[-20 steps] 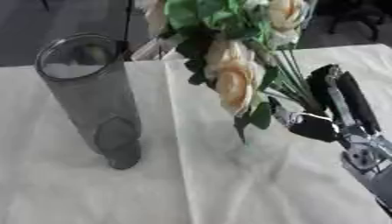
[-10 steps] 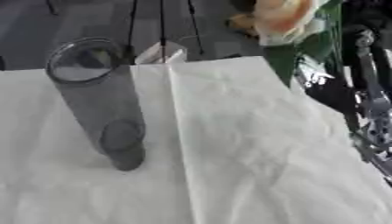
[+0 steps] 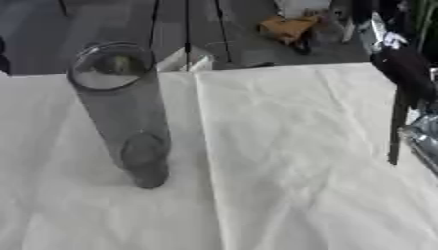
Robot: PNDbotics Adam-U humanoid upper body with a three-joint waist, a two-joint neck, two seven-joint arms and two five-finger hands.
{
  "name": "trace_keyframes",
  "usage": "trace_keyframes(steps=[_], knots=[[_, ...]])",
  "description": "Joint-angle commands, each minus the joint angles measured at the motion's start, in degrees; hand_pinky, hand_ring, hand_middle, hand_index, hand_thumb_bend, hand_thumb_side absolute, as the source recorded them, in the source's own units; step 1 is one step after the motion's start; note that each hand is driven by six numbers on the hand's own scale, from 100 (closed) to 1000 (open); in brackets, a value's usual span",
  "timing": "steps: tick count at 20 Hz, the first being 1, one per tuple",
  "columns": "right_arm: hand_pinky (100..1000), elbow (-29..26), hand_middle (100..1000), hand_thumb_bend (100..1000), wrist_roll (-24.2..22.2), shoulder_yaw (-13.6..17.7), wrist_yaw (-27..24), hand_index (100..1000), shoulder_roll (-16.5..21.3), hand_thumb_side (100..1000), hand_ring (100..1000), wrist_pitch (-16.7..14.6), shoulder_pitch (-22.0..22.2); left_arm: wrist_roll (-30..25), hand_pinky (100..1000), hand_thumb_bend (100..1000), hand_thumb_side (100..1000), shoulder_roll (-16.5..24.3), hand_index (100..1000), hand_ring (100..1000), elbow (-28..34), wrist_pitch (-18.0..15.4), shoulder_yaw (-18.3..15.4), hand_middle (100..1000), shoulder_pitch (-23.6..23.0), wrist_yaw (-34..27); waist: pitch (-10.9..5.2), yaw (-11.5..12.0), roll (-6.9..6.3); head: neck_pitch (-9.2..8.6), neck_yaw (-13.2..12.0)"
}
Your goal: Arrange flowers into the vase.
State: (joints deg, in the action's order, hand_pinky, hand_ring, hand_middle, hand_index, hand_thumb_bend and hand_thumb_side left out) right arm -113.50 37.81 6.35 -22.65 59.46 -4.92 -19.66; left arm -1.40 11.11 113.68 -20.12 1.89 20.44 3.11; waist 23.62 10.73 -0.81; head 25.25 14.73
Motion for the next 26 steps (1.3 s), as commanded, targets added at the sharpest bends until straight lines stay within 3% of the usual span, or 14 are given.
trace_keyframes(steps=[1, 12, 26], knots=[[100, -1.09, 100, 454, 0.60, 1.05, -2.65, 100, 2.72, 450, 100, -0.53, -1.47, -0.08, 559, 100, 995, 1.42, 905, 584, 0.91, 0.15, 0.41, 788, 0.12, -0.11, -2.59, 0.19, 1.08, 0.33, 0.15], [100, -1.09, 100, 394, 2.70, 1.17, -7.96, 100, 4.02, 445, 100, -2.31, -5.40, -0.36, 558, 100, 996, 1.51, 904, 585, 0.91, 0.39, 0.71, 788, -0.12, -0.45, -3.42, 0.87, 1.62, 0.54, 0.72], [100, -1.09, 100, 427, 0.84, -0.84, -3.13, 100, 4.72, 512, 100, -2.61, -6.62, -0.79, 557, 100, 999, 1.77, 904, 585, 0.91, 0.78, 0.95, 789, 0.20, -0.55, -3.26, 1.69, 2.81, -0.03, 1.48]])
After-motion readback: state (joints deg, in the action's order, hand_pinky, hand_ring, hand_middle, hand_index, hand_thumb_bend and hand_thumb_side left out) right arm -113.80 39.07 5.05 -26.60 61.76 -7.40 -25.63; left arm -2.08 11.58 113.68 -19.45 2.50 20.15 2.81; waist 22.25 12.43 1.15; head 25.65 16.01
